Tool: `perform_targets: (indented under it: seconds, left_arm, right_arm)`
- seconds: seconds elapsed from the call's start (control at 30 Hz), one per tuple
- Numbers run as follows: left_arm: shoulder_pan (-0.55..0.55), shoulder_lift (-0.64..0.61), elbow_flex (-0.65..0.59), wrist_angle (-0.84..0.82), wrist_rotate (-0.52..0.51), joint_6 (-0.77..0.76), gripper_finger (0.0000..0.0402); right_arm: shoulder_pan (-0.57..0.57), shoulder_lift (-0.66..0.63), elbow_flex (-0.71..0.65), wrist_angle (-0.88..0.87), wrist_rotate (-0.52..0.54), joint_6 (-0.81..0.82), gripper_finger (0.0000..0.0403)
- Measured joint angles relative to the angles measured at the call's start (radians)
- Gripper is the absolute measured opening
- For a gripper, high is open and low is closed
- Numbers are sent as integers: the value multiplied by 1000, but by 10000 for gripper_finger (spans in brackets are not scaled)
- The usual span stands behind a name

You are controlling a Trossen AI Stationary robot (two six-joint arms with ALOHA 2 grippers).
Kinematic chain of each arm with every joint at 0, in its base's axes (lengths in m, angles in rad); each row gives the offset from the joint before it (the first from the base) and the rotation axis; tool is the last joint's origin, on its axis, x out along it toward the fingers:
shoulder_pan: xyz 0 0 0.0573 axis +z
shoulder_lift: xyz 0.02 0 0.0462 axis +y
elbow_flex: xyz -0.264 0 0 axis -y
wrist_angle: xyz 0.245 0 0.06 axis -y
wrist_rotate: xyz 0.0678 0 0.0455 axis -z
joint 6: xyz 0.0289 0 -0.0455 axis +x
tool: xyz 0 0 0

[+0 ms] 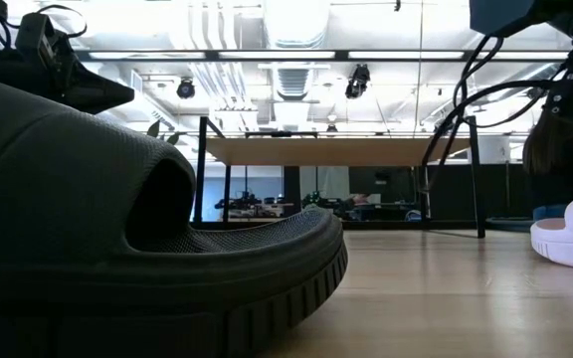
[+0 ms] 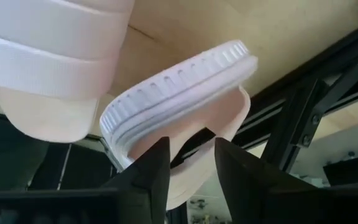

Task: Pick and place slides into the shelf
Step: Put the right pink slipper on the shelf

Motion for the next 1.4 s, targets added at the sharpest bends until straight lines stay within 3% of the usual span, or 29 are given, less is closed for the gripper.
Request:
perform_targets:
  seconds: [0.17, 0.57, 1.0, 1.4]
  left_arm:
    - [0, 0, 0, 0, 0, 0, 8]
    - [0, 0, 0, 0, 0, 0, 8]
    - [0, 0, 0, 0, 0, 0, 8]
    - [0, 0, 0, 0, 0, 0, 8]
  right_arm:
    - [0, -1, 0, -8, -83, -22, 133]
    - [0, -2, 0, -50, -71, -109, 153]
    - [5, -9, 0, -124, -184, -96, 148]
    - [26, -144, 0, -152, -227, 64, 150]
